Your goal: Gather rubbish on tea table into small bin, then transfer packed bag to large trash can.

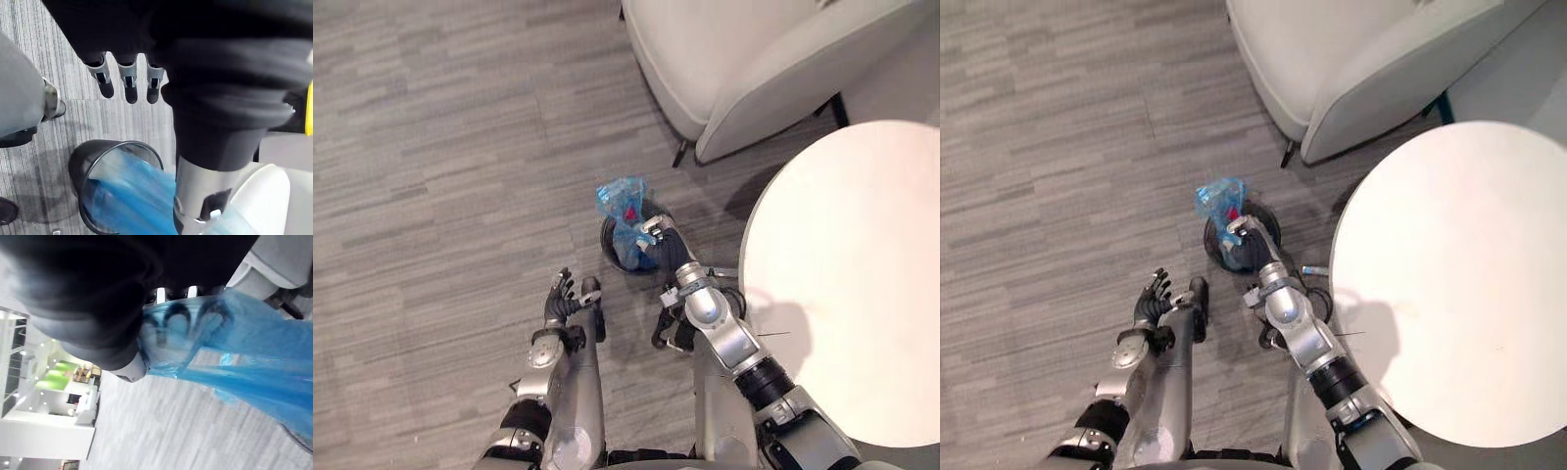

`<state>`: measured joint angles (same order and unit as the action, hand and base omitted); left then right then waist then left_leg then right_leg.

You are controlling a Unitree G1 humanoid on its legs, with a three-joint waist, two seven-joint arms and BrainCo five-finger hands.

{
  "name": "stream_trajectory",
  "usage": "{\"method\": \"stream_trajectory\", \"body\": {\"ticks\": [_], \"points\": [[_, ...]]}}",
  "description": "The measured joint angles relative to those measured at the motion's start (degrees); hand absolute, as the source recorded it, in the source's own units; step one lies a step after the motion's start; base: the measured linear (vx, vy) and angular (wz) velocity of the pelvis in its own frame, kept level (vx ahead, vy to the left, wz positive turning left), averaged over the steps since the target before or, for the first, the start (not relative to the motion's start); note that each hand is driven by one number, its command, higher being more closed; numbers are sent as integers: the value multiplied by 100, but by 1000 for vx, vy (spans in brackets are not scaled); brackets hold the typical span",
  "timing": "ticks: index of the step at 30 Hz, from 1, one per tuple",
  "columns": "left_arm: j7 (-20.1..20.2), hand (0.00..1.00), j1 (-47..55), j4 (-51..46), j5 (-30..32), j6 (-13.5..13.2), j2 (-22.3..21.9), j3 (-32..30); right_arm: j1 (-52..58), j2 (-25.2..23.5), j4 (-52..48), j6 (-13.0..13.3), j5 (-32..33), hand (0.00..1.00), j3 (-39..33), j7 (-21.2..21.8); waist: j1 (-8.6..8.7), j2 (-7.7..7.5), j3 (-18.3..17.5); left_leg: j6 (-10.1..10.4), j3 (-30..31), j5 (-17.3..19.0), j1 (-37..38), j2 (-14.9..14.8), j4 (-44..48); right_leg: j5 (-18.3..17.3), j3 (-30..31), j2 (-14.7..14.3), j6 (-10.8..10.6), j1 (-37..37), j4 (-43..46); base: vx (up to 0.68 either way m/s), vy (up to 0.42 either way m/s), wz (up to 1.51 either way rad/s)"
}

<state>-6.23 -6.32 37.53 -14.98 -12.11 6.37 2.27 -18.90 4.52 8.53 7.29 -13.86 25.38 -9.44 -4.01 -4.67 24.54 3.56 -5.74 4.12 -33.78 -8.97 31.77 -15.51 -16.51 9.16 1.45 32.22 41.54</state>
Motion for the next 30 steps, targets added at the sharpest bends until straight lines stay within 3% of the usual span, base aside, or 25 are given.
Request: {"method": "stream_trajectory", "body": {"ticks": [3,8,11,14,18,22,30], "points": [[7,0,286,14,23,44,73,99,300,-71,-110,126,41,100,29,179,6,-95,-432,37,-95,-33,412,-5,-510,166,31,-120,-84,-357,-529,102,30,-15],[120,0,679,186,222,44,164,294,552,-38,-69,136,262,100,41,487,32,-87,-1032,64,-240,-362,1300,24,-1602,626,97,-356,-96,-1164,-1726,158,36,-18],[138,0,770,258,231,47,236,411,558,35,-62,137,372,100,24,642,55,-91,-1177,37,-272,-563,1737,94,-2092,833,95,-436,-105,-1580,-2248,172,44,-3],[212,0,922,255,330,52,237,426,606,59,-10,137,558,100,-8,830,80,-32,-1423,61,-312,-631,2107,117,-2447,980,95,-497,-166,-1997,-2719,189,63,-3],[258,0,1188,-24,463,62,226,433,738,59,40,140,793,100,-6,994,161,154,-1805,50,-399,-664,2658,212,-2880,1078,142,-512,-273,-2528,-3193,101,39,-5],[345,0,1389,-715,563,58,232,444,757,121,41,138,945,100,-8,1104,161,264,-1911,56,-447,-794,2848,286,-3149,1165,230,-521,-268,-2626,-3342,35,35,-10],[371,0,1444,-1806,928,44,289,637,756,385,41,132,1456,100,33,1350,167,283,-1927,2,-406,-843,3145,288,-3319,1206,288,-558,-249,-2818,-3359,-40,9,-3]]}}
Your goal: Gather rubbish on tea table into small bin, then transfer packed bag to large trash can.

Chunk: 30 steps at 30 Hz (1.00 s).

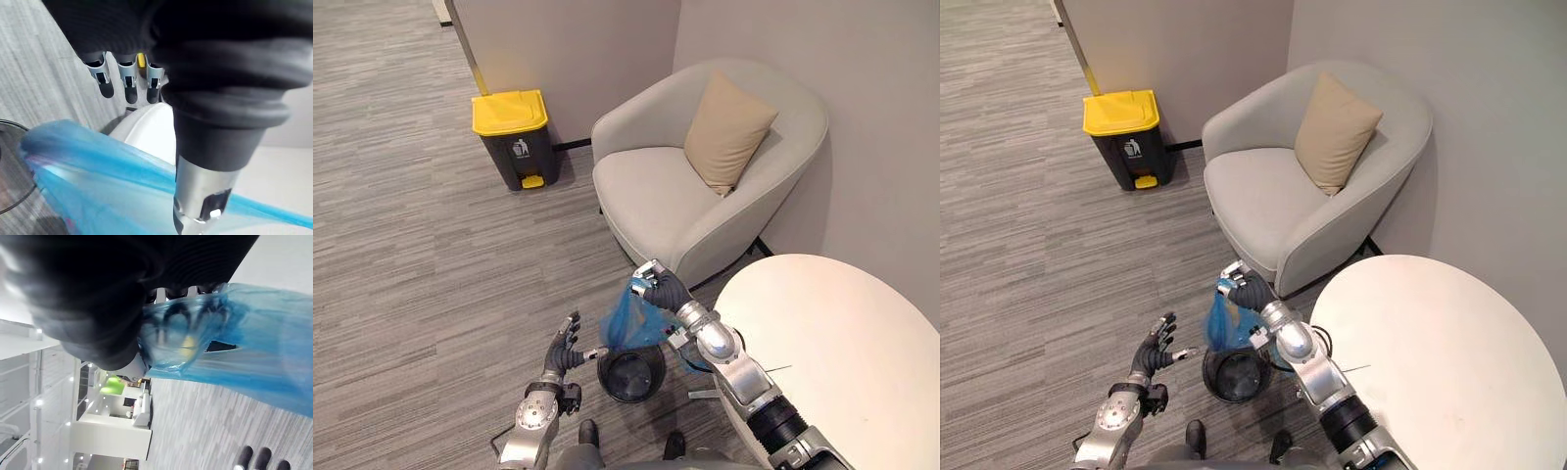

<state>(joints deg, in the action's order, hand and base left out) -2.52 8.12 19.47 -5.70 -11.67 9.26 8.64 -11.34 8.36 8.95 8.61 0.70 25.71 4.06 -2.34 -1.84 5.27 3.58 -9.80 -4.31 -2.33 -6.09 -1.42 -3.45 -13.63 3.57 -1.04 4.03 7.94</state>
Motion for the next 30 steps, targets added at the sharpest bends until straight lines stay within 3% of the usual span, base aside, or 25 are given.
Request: {"method": "stream_trajectory", "body": {"ticks": [10,22,30], "points": [[-37,0,-101,-841,1216,-267,305,391,-254,377,-324,4,576,100,235,246,17,128,-221,38,18,-91,190,-5,-249,108,122,-84,34,-71,-130,-9,1,-7],[-160,0,-481,-708,2066,-260,334,959,-658,382,-363,4,1082,100,466,370,29,61,-265,34,-114,-91,309,-17,-264,121,303,-156,37,-89,-129,13,-4,-7],[-383,0,-466,-298,2457,-128,286,978,-739,316,-584,4,1509,100,608,375,40,-14,-390,34,-126,-91,341,-16,-264,131,335,-158,36,-102,-124,-1,1,-1]]}}
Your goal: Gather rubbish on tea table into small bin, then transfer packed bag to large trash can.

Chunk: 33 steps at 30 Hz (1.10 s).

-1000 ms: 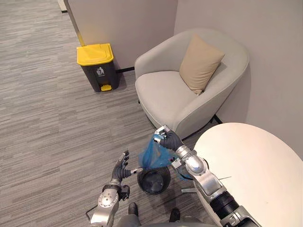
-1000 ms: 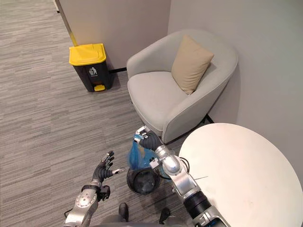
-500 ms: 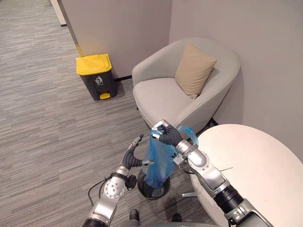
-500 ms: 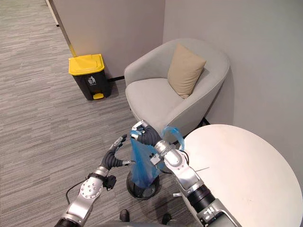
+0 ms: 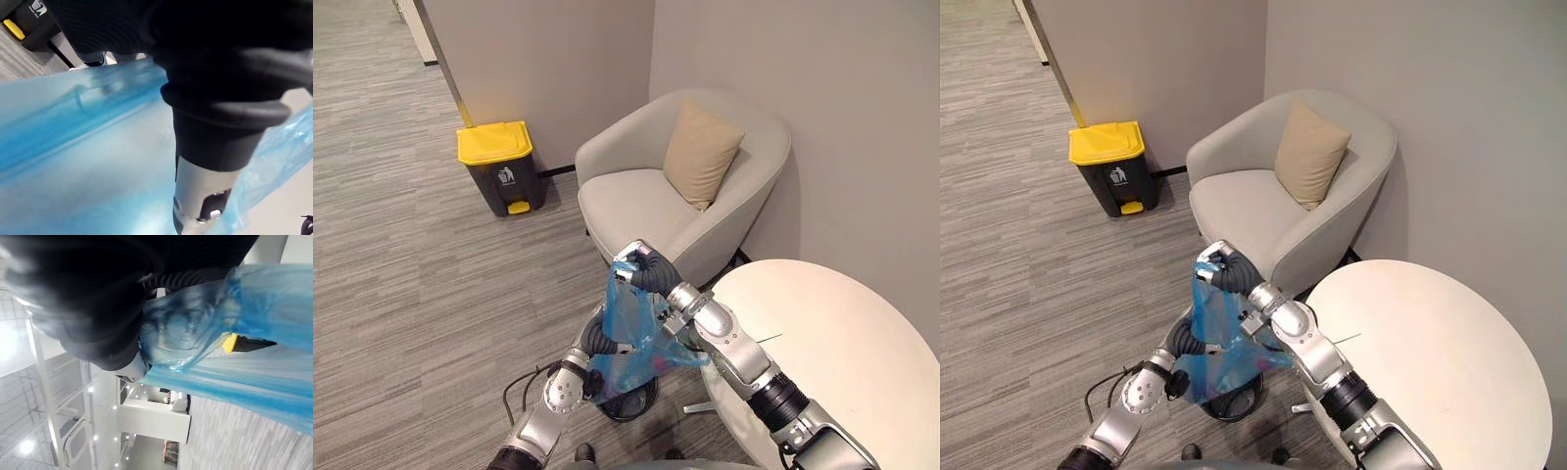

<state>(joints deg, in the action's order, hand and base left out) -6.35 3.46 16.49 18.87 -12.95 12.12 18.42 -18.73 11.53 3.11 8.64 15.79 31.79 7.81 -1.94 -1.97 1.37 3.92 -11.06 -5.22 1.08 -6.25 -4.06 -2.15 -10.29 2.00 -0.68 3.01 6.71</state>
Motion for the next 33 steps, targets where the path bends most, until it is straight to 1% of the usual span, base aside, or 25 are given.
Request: {"method": "stream_trajectory", "body": {"ticks": [1,3,6,9,13,16,17,21,27,28,31,33], "points": [[-28,0,0,1,0,25,-16,-11,0,-22,-214,1,85,100,48,7,-11,-2,-1,0,1,0,11,0,-1,1,1,1,0,-10,2,0,0,0],[-38,0,1,25,1,28,-65,-11,-27,-65,-331,6,223,100,48,10,-20,-1,-1,0,2,0,54,0,-9,1,1,1,0,-54,-1,0,0,0],[-143,0,5,145,2,41,-157,-54,-199,-117,-461,8,418,100,83,13,-25,-13,-24,1,15,1,88,-1,-26,-1,-2,6,-1,-83,0,0,0,0],[-165,0,7,161,76,104,-176,-62,-324,-184,-521,29,598,100,207,3,-33,-20,-28,8,59,-5,128,0,-108,-1,-5,12,-1,-85,8,0,0,0],[-264,0,7,269,105,138,-205,-62,-436,-262,-706,41,683,100,525,17,-33,-34,-37,10,135,-7,131,1,-115,-1,-19,6,-2,-93,7,0,0,0],[-276,0,6,372,109,146,-269,-59,-522,-355,-706,41,747,100,546,9,-35,-37,-39,10,141,-7,140,3,-114,-1,-21,6,-2,-103,7,0,0,0],[-281,0,6,414,111,153,-287,-58,-648,-360,-705,41,834,100,655,-6,-30,-37,-39,10,140,-7,147,3,-114,-1,-19,6,-2,-109,7,0,0,0],[-335,0,-1,449,220,157,-305,-32,-827,-449,-705,41,850,100,877,-9,-22,-44,-44,12,133,-6,164,-2,-114,-2,-10,2,-2,-119,7,0,0,0],[-387,0,-34,608,390,202,-310,192,-934,-448,-678,40,850,100,1163,-17,-35,-94,-77,20,99,0,161,-4,-118,-2,23,1,-1,-94,8,2,0,-1],[-387,100,-81,649,431,202,-310,249,-951,-448,-674,39,850,100,1212,-19,-37,-100,-81,16,93,-3,158,-3,-119,-1,29,1,-1,-90,9,8,-1,-4],[-400,100,-274,793,431,208,-303,395,-1072,-448,-647,39,881,100,1363,-32,-36,-103,-83,12,90,-5,157,-1,-118,-1,32,2,0,-89,9,0,0,0],[-533,100,-374,920,431,176,-306,452,-1154,-450,-614,37,963,100,1430,-25,-37,-104,-84,12,90,-6,156,-4,-117,-1,30,-1,0,-90,7,0,0,0]]}}
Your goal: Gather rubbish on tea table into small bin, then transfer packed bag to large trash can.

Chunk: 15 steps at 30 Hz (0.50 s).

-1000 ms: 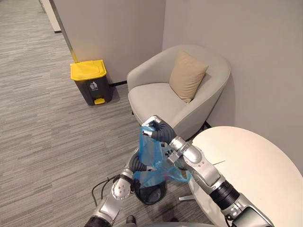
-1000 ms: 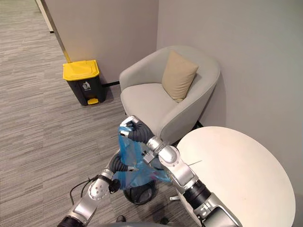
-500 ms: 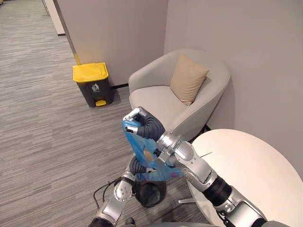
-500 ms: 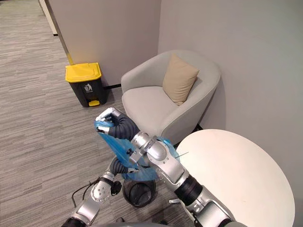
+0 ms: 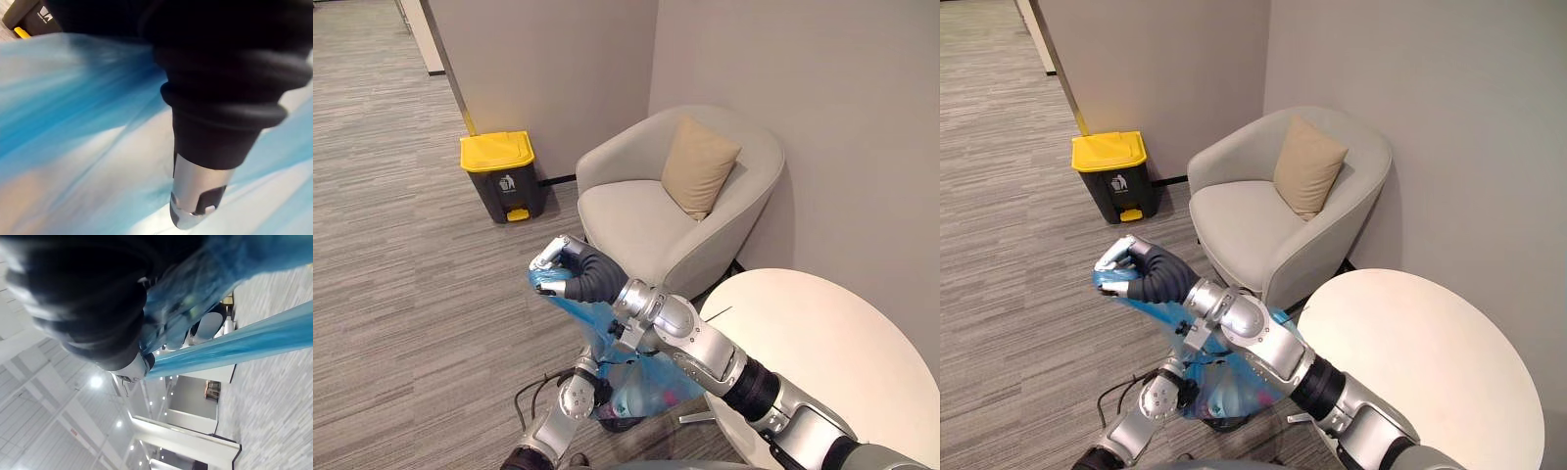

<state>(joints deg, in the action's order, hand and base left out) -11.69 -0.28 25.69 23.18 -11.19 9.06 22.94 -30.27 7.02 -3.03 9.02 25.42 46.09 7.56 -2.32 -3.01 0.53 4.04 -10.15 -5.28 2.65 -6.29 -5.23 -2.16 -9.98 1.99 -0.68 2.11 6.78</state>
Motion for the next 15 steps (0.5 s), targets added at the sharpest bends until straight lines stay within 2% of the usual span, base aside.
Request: {"method": "stream_trajectory", "body": {"ticks": [6,9,15], "points": [[-100,100,-94,285,3,2,-29,417,-212,-16,189,-3,-27,100,245,-106,-2,1,1,0,18,1,-22,4,1,-1,-18,3,-1,5,-12,0,0,1],[-66,100,-123,301,-35,84,-101,418,-211,-51,189,-3,-26,100,237,-132,8,4,2,0,18,1,-23,5,0,-2,-17,3,-2,7,-12,0,0,0],[27,100,-270,301,-566,92,-113,349,-195,-119,231,-2,-28,100,208,-103,46,9,6,0,17,1,-26,4,0,-5,-15,4,-4,12,-7,0,0,0]]}}
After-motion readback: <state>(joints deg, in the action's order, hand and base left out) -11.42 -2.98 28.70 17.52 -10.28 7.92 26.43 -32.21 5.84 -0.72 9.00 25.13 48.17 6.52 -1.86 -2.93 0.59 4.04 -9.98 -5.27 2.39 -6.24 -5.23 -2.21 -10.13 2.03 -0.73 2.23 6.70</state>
